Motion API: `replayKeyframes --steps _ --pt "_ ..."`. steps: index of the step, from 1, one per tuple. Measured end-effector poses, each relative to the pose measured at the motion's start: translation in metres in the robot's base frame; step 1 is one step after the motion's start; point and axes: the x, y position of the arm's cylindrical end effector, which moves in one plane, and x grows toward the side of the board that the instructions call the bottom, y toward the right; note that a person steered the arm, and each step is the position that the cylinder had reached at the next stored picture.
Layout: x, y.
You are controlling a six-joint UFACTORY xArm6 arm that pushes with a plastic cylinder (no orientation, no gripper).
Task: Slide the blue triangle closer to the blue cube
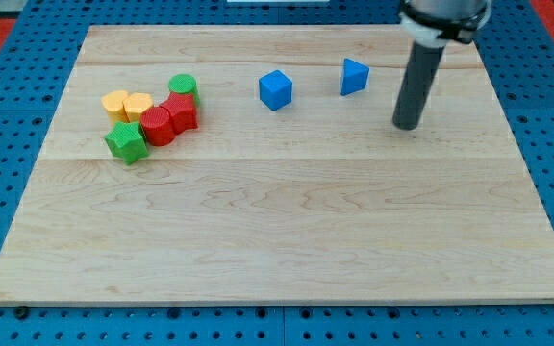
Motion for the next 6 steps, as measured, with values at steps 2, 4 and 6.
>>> replayKeyframes --steps 2,4,6 --pt "-0.055 -0.024" --pt "-0.092 -0.067" --pt "-0.110 -0.124"
